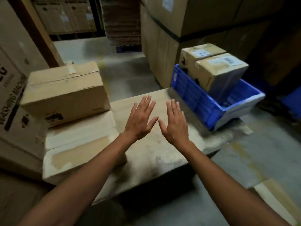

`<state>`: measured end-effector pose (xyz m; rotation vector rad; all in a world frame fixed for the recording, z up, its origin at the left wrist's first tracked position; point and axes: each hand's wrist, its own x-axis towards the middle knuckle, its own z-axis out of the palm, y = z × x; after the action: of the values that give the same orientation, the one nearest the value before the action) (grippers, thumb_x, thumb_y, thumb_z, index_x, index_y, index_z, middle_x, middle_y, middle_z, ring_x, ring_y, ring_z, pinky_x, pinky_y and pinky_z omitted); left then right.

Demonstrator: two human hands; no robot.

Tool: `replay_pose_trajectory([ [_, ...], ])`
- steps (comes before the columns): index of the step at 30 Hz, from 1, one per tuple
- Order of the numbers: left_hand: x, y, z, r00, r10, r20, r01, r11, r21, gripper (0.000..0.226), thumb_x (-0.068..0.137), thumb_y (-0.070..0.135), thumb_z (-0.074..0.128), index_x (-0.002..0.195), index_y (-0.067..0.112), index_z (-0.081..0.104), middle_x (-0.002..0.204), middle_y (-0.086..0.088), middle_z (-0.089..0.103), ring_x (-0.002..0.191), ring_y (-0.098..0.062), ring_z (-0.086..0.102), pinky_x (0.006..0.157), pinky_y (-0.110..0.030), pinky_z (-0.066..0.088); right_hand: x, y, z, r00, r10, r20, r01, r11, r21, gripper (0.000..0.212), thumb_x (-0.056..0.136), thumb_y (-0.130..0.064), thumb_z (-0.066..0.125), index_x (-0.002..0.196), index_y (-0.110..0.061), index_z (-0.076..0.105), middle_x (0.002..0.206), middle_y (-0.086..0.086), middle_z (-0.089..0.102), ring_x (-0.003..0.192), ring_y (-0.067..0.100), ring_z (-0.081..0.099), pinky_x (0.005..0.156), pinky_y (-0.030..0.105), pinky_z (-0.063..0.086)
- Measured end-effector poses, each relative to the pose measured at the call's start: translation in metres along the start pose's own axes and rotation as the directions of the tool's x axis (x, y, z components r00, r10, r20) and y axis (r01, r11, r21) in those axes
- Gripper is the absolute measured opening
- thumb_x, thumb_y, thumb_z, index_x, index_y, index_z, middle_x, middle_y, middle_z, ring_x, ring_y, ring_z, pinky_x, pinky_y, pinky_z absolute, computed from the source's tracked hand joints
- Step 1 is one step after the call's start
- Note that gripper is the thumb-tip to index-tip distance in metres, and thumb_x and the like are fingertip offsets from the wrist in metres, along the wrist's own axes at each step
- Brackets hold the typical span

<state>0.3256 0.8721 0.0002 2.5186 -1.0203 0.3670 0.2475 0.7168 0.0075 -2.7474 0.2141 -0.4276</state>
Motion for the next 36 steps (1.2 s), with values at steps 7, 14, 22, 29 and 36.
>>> replay_pose_trajectory([
  [7,0.075,0.201,0.066,0.965,0.261,-0.004,-0.259,0.957,-0.132,0.067,0.098,0.046,0.038,0.155,0.013,0.031,0.165,-0.01,0.018,0.153,-0.026,0.014,0.12,-0.054,0.018,-0.078,0.176,-0.119,0.961,0.198,-0.19,-0.201,0.98,0.007,0.085,0.09,-0.029,0.066,0.158,-0.006,0.022,0.165,0.02,0.02,0.153,0.036,0.02,0.119,0.053,0.031],
  [14,0.121,0.414,0.143,0.862,0.503,0.063,-0.463,0.832,-0.306,0.069,0.098,0.049,0.038,0.154,0.011,0.034,0.164,-0.013,0.023,0.152,-0.029,0.02,0.12,-0.053,0.018,-0.185,0.332,-0.207,0.828,0.46,-0.319,-0.487,0.873,-0.005,0.081,0.091,-0.027,0.066,0.158,-0.006,0.026,0.165,0.019,0.021,0.153,0.034,0.022,0.118,0.048,0.032],
  [22,0.158,0.567,0.253,0.652,0.322,0.687,0.529,0.455,-0.716,0.068,0.103,0.06,0.015,0.159,0.022,0.023,0.165,-0.001,0.022,0.151,-0.015,0.022,0.123,-0.047,0.012,-0.29,0.484,-0.245,0.349,0.935,-0.057,-0.566,0.26,0.782,0.06,0.105,-0.045,0.046,0.156,-0.017,0.034,0.164,0.001,0.03,0.15,0.017,0.028,0.123,0.035,0.02],
  [29,0.197,0.646,0.431,0.473,0.218,0.854,0.741,0.425,-0.519,0.081,0.097,0.072,0.01,0.158,0.022,0.027,0.164,-0.004,0.024,0.151,-0.018,0.022,0.121,-0.052,0.013,-0.348,0.648,-0.227,0.059,0.964,0.259,-0.268,-0.234,0.934,0.072,0.102,-0.065,0.023,0.155,-0.019,0.036,0.164,0.005,0.029,0.15,0.021,0.03,0.121,0.055,0.025],
  [36,0.217,0.703,0.655,0.364,0.128,0.923,0.78,0.499,-0.377,0.077,0.1,0.066,0.012,0.157,0.016,0.027,0.164,-0.003,0.024,0.151,-0.016,0.022,0.122,-0.049,0.01,-0.38,0.818,-0.127,-0.11,0.898,0.426,-0.256,-0.439,0.861,0.067,0.105,-0.058,0.018,0.155,-0.017,0.035,0.161,0.004,0.035,0.147,0.02,0.034,0.117,0.047,0.025],
])
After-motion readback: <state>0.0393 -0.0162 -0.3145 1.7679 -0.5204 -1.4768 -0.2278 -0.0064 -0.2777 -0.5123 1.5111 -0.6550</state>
